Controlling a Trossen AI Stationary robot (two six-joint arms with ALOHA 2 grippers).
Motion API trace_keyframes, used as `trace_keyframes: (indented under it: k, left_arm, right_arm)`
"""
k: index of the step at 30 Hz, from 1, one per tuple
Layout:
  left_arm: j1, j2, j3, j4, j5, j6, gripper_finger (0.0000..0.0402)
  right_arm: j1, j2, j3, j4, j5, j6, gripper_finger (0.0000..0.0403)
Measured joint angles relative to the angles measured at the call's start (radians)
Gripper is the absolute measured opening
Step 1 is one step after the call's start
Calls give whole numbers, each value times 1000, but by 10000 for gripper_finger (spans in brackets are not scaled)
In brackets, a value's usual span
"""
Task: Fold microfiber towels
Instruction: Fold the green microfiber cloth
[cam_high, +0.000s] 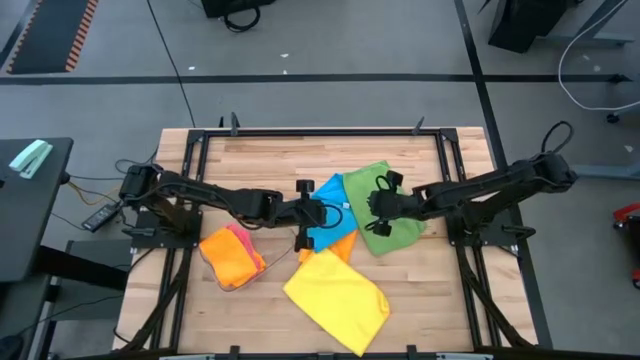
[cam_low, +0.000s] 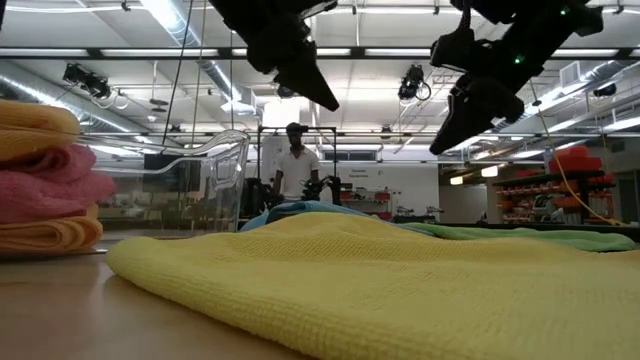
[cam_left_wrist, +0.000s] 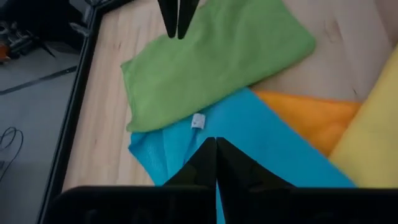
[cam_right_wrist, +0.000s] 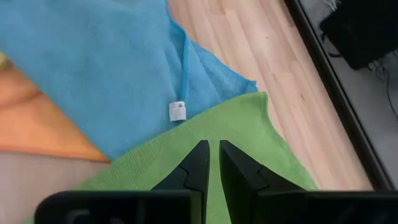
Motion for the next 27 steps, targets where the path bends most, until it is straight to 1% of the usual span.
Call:
trace_keyframes:
  k: [3, 7, 10, 14, 17, 22, 25, 27]
  left_arm:
    - [-1, 0, -1, -88, 3, -13, 24]
    - [-10, 0, -1, -196, 73, -105, 33]
    - [-23, 0, -1, -191, 86, -157, 35]
    - [-30, 0, -1, -133, 87, -124, 28]
    - [-23, 0, -1, -93, 87, -105, 19]
    - [-13, 0, -1, -79, 86, -100, 11]
    - [-3, 0, -1, -77, 86, -99, 13]
    - [3, 0, -1, -77, 85, -102, 18]
  right_arm:
    - [-43, -2, 0, 51, -65, -90, 44]
    - [-100, -5, 0, 89, -135, -169, 44]
    - [-142, -1, 0, 95, -189, -188, 45]
    - [-190, 16, 0, 109, -266, -188, 48]
    - [-205, 50, 0, 131, -275, -188, 63]
    - [-254, 148, 0, 174, -281, -197, 102]
    - [-292, 202, 0, 154, -303, -204, 124]
    - [-314, 216, 0, 112, -308, -205, 135]
